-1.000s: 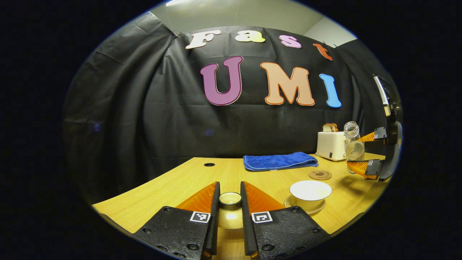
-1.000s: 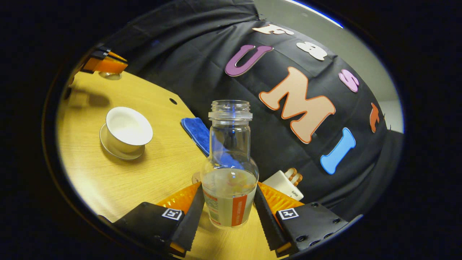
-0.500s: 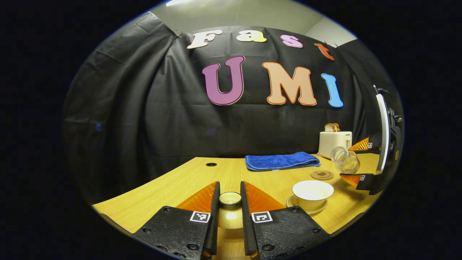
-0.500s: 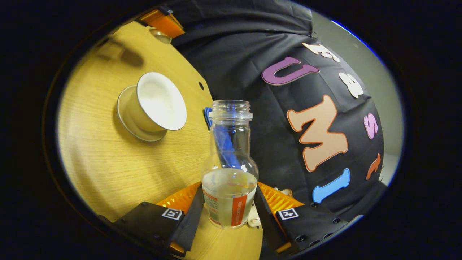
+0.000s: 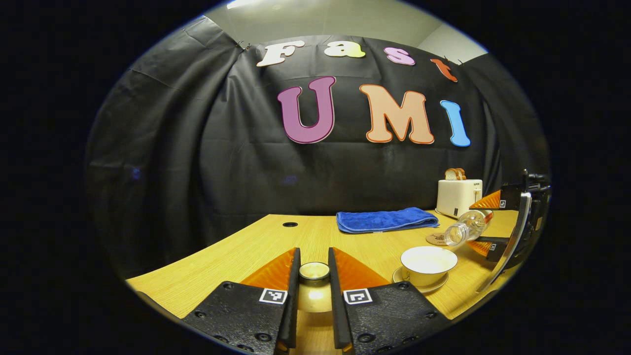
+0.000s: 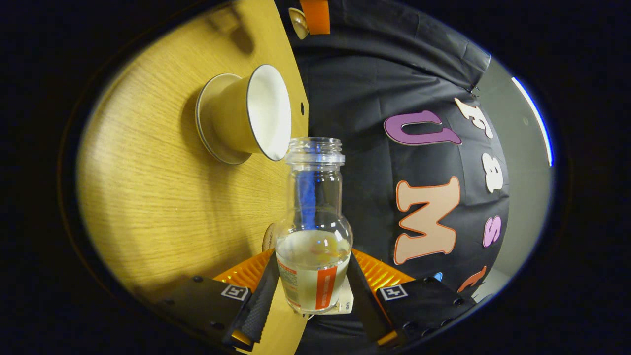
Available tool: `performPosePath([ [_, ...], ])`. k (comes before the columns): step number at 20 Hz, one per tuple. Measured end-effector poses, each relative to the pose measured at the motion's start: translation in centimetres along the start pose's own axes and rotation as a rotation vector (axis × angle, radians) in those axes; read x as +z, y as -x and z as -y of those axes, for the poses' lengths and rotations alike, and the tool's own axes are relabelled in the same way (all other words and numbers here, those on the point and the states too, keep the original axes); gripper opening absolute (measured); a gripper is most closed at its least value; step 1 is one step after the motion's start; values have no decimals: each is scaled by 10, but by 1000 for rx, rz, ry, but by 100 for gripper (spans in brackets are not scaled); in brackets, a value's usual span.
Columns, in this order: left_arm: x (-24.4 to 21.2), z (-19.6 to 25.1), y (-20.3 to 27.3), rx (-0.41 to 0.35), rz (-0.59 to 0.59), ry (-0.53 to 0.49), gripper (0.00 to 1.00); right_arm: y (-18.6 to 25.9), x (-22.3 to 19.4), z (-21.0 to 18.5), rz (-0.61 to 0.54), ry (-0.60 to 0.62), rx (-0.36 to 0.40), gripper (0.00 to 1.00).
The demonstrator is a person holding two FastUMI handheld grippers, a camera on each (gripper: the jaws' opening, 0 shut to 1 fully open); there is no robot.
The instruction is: Open the teacup lid with one hand, grasp the water bottle and pour water into the teacup with the other hand; after pouring, place the water bottle on the coaster and then close the teacup lid.
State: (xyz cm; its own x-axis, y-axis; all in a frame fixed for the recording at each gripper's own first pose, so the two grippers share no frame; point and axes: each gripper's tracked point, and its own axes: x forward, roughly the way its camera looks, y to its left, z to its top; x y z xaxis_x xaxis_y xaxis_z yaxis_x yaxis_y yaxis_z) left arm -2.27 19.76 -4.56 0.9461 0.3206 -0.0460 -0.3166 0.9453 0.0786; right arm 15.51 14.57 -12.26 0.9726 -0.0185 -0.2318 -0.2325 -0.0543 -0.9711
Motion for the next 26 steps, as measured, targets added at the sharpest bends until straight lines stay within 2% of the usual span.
performPosePath([
  [4,0,0,-1,1,0,0,27,-3,-2,9,-3,100,-31,79],
  [14,0,-1,-1,1,-1,1,27,-3,5,21,31,218,-61,82],
  [15,-1,-1,-1,0,-1,2,27,-3,7,23,39,244,-72,79],
  [19,-1,-1,-1,2,-1,2,27,-2,11,28,53,302,-88,79],
  [23,-1,-2,-1,3,-1,3,27,-1,13,33,70,351,-126,80],
  [26,-1,-2,-1,2,-1,3,27,9,22,46,94,432,-177,81],
])
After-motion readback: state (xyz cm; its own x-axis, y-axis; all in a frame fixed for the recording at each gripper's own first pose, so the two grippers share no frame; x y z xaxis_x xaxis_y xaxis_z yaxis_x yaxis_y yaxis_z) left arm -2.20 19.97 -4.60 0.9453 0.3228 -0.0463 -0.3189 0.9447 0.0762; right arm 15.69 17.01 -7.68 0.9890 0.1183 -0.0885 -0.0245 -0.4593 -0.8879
